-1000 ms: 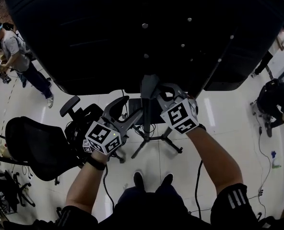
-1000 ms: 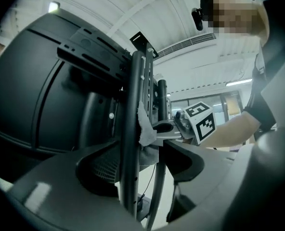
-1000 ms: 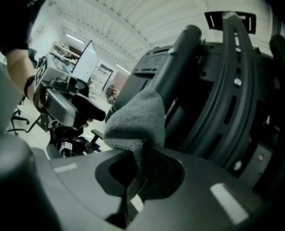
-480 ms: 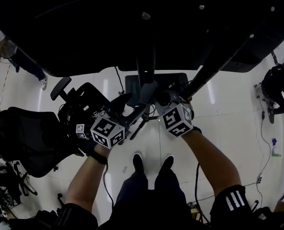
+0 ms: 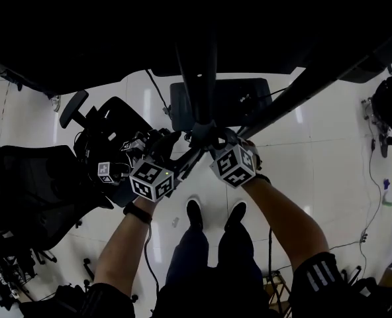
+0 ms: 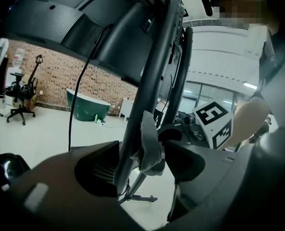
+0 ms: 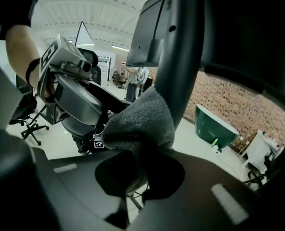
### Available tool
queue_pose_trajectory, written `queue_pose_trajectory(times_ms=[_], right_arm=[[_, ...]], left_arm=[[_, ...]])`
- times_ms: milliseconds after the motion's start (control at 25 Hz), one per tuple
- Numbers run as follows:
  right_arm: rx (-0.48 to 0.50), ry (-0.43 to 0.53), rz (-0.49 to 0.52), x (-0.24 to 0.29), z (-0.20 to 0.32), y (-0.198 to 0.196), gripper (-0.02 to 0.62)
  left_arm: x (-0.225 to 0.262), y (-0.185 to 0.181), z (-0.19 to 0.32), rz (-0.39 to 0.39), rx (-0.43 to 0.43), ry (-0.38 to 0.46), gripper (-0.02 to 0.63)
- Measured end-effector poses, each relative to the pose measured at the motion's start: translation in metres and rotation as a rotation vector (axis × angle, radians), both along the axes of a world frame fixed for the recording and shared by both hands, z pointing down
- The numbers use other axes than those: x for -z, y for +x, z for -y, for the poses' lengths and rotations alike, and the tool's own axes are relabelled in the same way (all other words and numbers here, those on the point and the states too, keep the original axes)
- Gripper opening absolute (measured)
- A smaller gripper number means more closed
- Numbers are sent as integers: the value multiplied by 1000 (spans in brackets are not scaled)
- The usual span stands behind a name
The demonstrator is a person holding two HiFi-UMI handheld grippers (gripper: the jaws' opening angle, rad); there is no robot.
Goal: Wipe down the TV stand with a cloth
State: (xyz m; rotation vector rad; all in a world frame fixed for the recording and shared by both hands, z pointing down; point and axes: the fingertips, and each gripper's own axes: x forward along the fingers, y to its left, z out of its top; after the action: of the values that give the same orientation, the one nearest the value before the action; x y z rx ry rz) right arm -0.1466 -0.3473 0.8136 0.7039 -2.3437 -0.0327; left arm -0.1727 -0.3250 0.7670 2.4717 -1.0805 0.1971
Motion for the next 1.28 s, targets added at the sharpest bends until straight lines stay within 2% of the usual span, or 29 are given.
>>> queue_pose_trajectory(times_ms=[280, 480, 760, 920, 1040, 1160, 1280], right_arm=[[1, -70, -65, -91, 3, 7, 11], [-41, -142, -88, -149, 9, 15, 12], [-104, -204, -81, -190, 18, 20, 14], [-119, -209, -61, -188, 16, 22, 14], [-125, -191, -18, -166, 14, 24, 14], [-142, -151, 50, -123, 6, 32, 14], [-148, -92, 132, -61, -5, 44, 12]], left_arm=[[-79, 5, -11, 26, -20, -87, 324], [-119, 9, -10, 27, -21, -136, 325], [-150, 17, -8, 40, -28, -174, 327], [-155, 19, -8, 49, -31, -184, 327], [-143, 22, -12, 56, -45, -171, 327], [-114, 29, -22, 50, -55, -144, 327], [-65, 42, -30, 21, -61, -93, 327]])
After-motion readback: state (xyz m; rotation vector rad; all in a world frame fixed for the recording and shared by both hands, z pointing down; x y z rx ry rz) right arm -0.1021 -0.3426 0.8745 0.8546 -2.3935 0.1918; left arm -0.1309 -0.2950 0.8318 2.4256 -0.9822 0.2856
